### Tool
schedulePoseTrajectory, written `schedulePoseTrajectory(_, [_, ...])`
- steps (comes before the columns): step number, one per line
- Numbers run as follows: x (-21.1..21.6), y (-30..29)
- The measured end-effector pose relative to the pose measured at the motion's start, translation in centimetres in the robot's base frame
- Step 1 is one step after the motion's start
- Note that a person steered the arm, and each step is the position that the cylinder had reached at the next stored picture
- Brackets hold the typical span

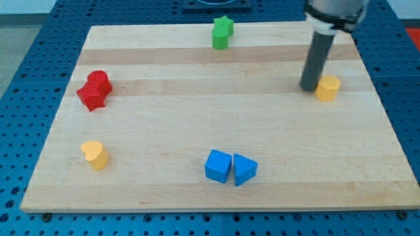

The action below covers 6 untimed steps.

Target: Slightly push the yellow hexagon towards top

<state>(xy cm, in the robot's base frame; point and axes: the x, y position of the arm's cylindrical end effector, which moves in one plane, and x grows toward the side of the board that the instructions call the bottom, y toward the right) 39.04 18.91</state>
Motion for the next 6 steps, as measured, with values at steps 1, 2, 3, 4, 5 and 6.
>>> schedulePoseTrajectory(1, [-0.1, 2.2])
schedulePoseTrajectory(2, [0.4, -3.5])
schedulePoseTrajectory(3, [6.2, -4.5])
schedulePoseTrajectory(4, [8.2, 2.8])
schedulePoseTrajectory(5, [5.8, 6.9])
schedulePoseTrajectory(6, [4.8, 6.0])
